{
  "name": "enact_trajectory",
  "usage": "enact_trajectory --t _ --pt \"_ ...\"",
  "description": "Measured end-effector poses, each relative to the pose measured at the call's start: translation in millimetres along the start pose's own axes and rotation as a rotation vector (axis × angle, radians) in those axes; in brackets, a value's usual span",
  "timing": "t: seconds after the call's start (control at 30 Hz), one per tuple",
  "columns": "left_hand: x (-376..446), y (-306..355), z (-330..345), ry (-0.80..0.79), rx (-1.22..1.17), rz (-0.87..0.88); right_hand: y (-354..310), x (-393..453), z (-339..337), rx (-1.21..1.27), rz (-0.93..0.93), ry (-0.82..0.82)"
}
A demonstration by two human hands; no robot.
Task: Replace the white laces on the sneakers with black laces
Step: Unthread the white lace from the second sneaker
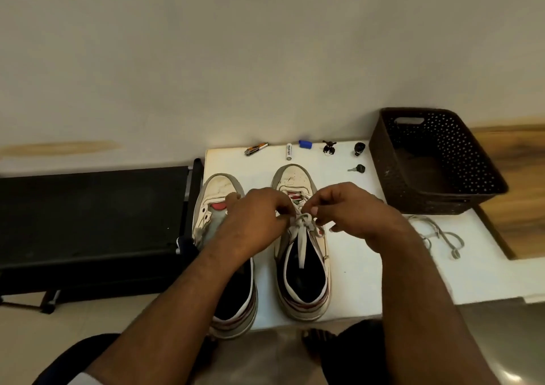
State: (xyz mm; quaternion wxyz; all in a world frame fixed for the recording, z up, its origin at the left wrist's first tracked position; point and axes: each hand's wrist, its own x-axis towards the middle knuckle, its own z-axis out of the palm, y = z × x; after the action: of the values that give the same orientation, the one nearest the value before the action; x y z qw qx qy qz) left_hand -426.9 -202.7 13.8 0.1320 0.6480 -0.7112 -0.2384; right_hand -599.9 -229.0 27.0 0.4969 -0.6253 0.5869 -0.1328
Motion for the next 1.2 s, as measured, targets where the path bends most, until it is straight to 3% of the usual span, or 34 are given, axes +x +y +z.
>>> enact_trajectory --t 0.17,0.3,0.4,0.53,0.7,0.83,0.93,1.0,1.07,1.13,1.2 --pt "4 -11 -8 0.052 -0.410 0.030 0 3 -1 -0.165 0.055 -0.107" --pt "1 -13 -4 0.073 -0.525 0.027 -3 13 7 -0.196 0.038 -0.121" --pt "3 -19 -9 0.107 -0.489 0.080 -3 19 10 -0.268 0.037 -0.139" --pt "4 -27 -21 0.100 -0.263 0.147 -3 20 5 -0.216 0.055 -0.075" --pt "4 -38 -32 -0.021 -0.081 0.157 9 24 -6 -0.279 0.110 0.113" --pt "-6 -41 -53 -0.139 -0.202 0.152 22 24 -17 -0.264 0.172 0.373" --pt "-17 -45 -74 -0.242 -0.339 0.133 26 21 -25 -0.255 0.193 0.697" --pt "-22 -55 -86 -0.148 -0.491 0.065 26 17 -28 -0.211 0.203 0.873" --pt "-19 -76 -89 0.191 -0.500 -0.130 28 18 -28 -0.174 0.200 0.907" --pt "-15 -87 -83 0.550 -0.153 -0.333 27 21 -23 -0.084 0.142 0.822" --pt "-12 -77 -69 0.665 0.020 -0.266 20 21 -18 0.074 0.050 0.581"
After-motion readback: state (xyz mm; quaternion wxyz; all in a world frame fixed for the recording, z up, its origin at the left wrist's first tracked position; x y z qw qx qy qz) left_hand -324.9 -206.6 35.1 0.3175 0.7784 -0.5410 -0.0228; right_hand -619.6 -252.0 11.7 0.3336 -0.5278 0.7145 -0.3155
